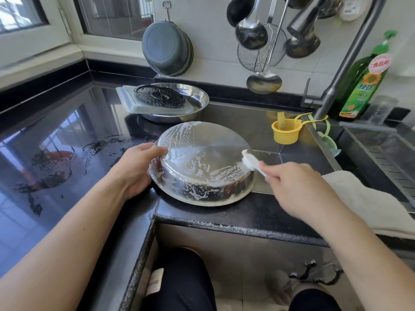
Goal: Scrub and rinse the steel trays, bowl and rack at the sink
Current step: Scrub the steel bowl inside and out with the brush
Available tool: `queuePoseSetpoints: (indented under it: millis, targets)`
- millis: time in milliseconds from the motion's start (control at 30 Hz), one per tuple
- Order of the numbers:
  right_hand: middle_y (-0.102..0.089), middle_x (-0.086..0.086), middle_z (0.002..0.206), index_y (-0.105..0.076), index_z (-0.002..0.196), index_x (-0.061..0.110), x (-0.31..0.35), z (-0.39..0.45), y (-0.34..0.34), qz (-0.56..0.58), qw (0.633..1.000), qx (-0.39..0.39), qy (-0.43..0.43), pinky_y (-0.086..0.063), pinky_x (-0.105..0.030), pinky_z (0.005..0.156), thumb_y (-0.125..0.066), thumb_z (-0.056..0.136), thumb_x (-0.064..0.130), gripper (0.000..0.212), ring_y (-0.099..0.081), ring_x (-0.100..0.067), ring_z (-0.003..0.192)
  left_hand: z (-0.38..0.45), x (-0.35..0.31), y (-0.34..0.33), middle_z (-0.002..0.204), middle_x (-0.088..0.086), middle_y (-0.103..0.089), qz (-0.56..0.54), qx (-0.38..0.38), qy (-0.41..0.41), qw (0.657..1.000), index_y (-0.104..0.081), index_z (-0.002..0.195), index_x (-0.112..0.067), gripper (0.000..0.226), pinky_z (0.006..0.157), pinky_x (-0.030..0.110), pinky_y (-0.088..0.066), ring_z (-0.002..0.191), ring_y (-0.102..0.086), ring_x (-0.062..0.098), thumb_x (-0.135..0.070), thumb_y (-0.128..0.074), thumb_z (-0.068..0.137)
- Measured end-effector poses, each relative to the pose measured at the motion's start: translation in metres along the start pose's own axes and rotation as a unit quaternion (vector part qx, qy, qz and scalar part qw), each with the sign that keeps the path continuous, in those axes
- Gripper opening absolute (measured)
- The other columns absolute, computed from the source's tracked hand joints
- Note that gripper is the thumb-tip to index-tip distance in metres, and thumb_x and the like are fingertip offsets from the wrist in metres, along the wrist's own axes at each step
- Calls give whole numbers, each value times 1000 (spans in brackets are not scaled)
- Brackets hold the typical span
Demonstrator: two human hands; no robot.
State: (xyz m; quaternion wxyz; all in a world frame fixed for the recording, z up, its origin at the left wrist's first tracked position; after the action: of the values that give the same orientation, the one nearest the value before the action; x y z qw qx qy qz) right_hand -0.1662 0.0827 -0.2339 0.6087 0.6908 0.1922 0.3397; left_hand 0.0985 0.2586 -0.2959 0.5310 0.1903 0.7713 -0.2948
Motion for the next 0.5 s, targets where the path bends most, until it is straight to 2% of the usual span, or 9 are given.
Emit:
queuePoseSetpoints:
  millis: [67, 133, 167, 267, 400, 467, 500]
  targets:
    - [-56, 1, 74, -50, 137, 61, 15, -13, 1, 23, 998, 39, 40, -38, -33, 51, -44, 106, 35, 40, -49, -18, 57, 0, 0, 0, 115, 30, -72, -3, 9, 1, 1000, -64, 122, 10, 26, 76, 42, -64, 91, -74, 34, 1, -55, 100]
    - [-58, 0, 77, -52, 134, 61, 13, -6, 5, 19, 998, 38, 35, -38, -32, 51, -46, 106, 35, 39, -51, -19, 58, 0, 0, 0, 124, 33, -68, -3, 21, 2, 1000, -61, 129, 12, 32, 87, 48, -62, 100, -70, 38, 0, -55, 100]
    - [-61, -2, 84, -53, 134, 60, 6, 2, 7, 10, 999, 25, 16, -40, -33, 54, -46, 105, 35, 39, -55, -22, 64, 0, 0, -1, 125, 32, -67, -3, 24, 1, 1000, -59, 130, 12, 33, 86, 47, -63, 99, -70, 38, 0, -56, 99]
    - [-61, -7, 102, -52, 137, 58, 2, 10, 13, -13, 1000, 4, -21, -44, -35, 64, -43, 105, 37, 40, -59, -30, 81, 0, 1, -2, 118, 31, -68, -8, 24, 0, 1000, -57, 131, 15, 35, 69, 38, -64, 87, -71, 33, -1, -56, 100]
    - [-60, 0, 88, -45, 136, 64, 44, -17, -1, 21, 993, 73, 85, -45, -37, 63, -43, 105, 40, 39, -51, -24, 70, 2, 2, -1, 119, 28, -72, -12, 46, 11, 999, -63, 128, 6, 29, 72, 38, -64, 89, -74, 32, -1, -53, 102]
    - [-57, 1, 89, -46, 135, 64, 42, -9, 0, 6, 994, 63, 85, -42, -36, 61, -43, 105, 40, 39, -49, -22, 69, 2, 2, -1, 120, 27, -72, -15, 52, 11, 998, -63, 128, 5, 29, 75, 39, -65, 92, -74, 32, -1, -53, 102]
    - [-59, -1, 96, -47, 136, 63, 33, 2, 2, -6, 997, 44, 61, -42, -36, 63, -43, 105, 38, 40, -53, -23, 73, 2, 2, -1, 120, 29, -71, -16, 52, 10, 998, -63, 128, 6, 30, 77, 40, -65, 93, -74, 33, -1, -53, 101]
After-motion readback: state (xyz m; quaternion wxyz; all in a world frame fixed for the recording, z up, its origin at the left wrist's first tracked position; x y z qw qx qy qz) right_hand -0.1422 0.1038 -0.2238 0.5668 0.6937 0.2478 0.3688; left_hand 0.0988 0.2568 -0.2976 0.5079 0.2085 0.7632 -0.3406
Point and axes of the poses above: each hand's wrist, its own z-axis towards the middle knuckle, its own y-axis out of the back of the hand, x = y × z, the point moved 5 cm from there along z, towards the middle knuckle
